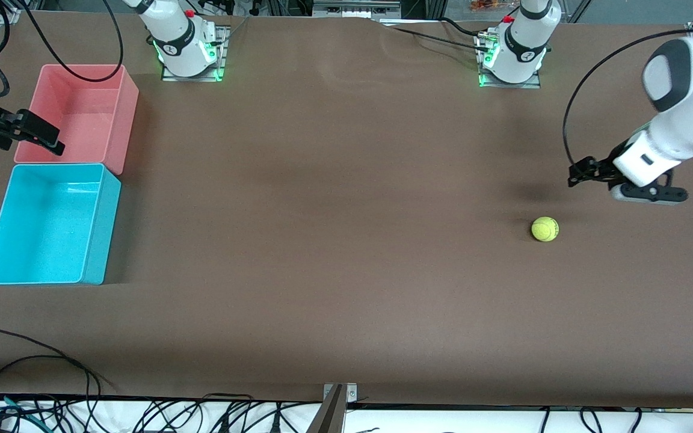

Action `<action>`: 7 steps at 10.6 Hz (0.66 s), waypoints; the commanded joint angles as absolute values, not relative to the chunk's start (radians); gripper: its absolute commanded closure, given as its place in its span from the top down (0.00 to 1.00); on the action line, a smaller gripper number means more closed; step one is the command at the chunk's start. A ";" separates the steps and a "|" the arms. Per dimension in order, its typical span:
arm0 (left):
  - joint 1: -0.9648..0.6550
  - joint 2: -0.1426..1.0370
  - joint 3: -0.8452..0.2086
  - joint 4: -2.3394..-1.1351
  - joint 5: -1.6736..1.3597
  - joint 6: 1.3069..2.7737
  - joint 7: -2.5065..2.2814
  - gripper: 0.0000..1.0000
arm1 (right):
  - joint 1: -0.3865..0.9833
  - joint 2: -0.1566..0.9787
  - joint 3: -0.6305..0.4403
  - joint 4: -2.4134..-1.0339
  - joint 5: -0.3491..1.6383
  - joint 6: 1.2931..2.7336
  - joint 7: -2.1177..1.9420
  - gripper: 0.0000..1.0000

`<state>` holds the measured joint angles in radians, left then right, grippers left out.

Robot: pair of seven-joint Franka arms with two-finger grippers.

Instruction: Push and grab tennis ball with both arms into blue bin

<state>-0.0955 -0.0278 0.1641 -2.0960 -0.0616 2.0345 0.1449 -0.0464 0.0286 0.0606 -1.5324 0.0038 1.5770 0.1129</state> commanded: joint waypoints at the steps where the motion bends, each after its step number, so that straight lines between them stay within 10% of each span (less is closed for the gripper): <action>1: -0.069 -0.028 0.150 -1.900 -0.032 1.830 0.147 1.00 | -0.051 0.038 0.066 -1.502 -0.008 1.551 0.106 1.00; 7: 0.025 -0.011 -0.032 -1.620 -0.005 1.563 0.103 1.00 | -0.055 0.040 0.063 -1.502 -0.009 1.549 0.100 1.00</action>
